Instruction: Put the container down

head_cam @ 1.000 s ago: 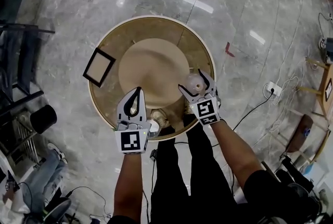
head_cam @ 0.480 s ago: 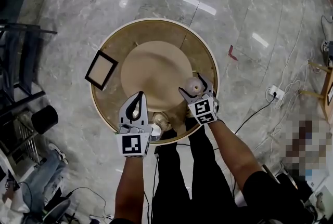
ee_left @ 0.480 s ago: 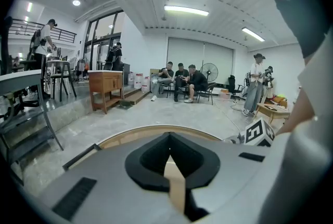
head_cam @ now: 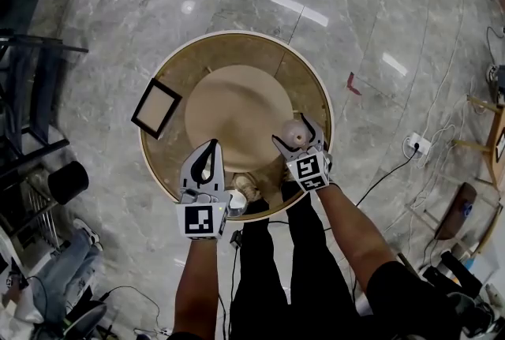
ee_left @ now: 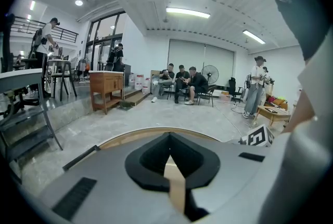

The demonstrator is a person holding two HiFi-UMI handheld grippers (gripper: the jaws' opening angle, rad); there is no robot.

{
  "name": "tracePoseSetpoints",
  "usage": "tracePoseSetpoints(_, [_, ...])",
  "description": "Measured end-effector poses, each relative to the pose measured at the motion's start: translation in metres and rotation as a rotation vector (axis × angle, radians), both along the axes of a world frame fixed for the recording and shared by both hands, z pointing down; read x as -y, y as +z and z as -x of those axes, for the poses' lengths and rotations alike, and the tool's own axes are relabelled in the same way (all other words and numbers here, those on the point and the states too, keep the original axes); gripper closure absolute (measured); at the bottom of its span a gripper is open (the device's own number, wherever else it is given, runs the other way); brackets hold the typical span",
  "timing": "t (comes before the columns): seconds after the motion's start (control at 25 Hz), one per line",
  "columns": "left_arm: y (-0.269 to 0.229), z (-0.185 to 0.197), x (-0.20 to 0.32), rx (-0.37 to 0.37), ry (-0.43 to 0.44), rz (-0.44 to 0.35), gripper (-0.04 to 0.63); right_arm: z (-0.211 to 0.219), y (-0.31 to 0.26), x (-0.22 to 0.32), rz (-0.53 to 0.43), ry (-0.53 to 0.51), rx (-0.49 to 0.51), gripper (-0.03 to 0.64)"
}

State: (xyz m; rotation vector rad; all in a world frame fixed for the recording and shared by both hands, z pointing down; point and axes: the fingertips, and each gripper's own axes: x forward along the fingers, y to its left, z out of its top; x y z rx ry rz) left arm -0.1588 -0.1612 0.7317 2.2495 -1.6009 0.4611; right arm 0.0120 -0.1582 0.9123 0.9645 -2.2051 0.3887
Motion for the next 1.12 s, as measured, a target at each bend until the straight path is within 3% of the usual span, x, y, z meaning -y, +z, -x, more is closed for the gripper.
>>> tracePoseSetpoints(0.32, [-0.022, 0.007, -0.002, -0.012, -0.015, -0.013, 0.597, -0.002, -0.02, -0.005, 0.004, 0.015, 0.042, 0.201])
tracePoseSetpoints(0.48, [-0.061, 0.007, -0.003, -0.021, -0.023, -0.039, 0.597, 0.003, -0.092, -0.007, -0.063, -0.006, 0.093, 0.202])
tracePoseSetpoints(0.72, [-0.149, 0.005, -0.007, -0.029, -0.038, -0.111, 0.597, 0.013, -0.244, -0.004, -0.218, -0.051, 0.171, 0.207])
tracePoseSetpoints(0.8, [-0.181, 0.007, -0.011, -0.031, -0.04, -0.137, 0.597, 0.017, -0.301, -0.001, -0.275, -0.059, 0.192, 0.231])
tracePoseSetpoints(0.92, [-0.222, 0.009, -0.02, -0.023, -0.035, -0.171, 0.597, 0.025, -0.378, 0.001, -0.352, -0.051, 0.243, 0.32])
tracePoseSetpoints(1.0, [-0.246, 0.005, -0.03, -0.023, -0.038, -0.183, 0.597, 0.024, -0.414, -0.006, -0.393, -0.063, 0.26, 0.399])
tracePoseSetpoints(1.12, [-0.28, -0.006, -0.042, -0.033, -0.025, -0.205, 0.597, 0.019, -0.458, -0.019, -0.444, -0.075, 0.277, 0.459])
